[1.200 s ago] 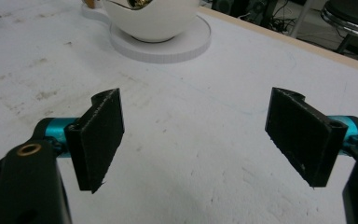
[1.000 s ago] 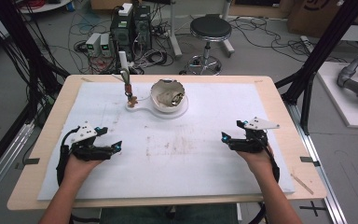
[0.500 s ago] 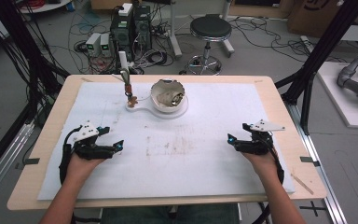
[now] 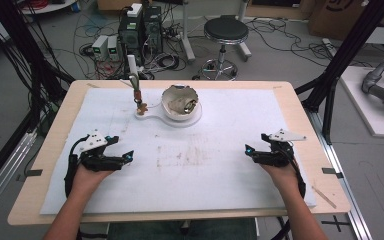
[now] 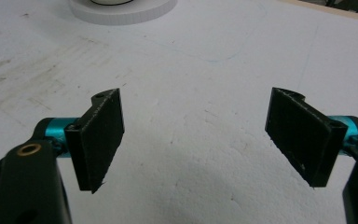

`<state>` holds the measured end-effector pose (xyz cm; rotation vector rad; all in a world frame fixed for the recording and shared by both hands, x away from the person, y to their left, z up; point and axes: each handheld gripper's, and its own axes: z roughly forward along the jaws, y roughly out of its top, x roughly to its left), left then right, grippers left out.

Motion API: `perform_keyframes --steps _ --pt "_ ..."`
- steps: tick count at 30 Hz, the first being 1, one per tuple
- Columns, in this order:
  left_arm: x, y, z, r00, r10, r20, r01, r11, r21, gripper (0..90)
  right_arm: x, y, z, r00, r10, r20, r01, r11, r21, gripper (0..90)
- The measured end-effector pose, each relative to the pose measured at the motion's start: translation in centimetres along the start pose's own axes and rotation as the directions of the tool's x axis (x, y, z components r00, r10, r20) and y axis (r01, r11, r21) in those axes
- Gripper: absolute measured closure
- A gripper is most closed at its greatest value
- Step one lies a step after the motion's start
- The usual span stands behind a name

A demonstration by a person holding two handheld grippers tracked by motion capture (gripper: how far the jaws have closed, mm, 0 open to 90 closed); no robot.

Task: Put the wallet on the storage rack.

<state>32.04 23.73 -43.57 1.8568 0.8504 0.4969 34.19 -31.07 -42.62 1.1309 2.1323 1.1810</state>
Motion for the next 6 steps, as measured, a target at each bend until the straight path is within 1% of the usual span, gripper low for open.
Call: perform_keyframes --steps 3,6 --pt "0.04 -0.01 0.04 1.0 0.003 -0.002 -0.003 1.0 0.004 18.2 0.04 0.05 -0.07 1.0 0.003 0.003 -0.003 1.0 -0.008 19.9" --pt "0.06 -0.04 0.08 1.0 -0.003 -0.004 0.003 1.0 0.005 18.2 0.1 0.07 0.0 1.0 0.004 -0.001 -0.004 1.0 -0.007 19.9"
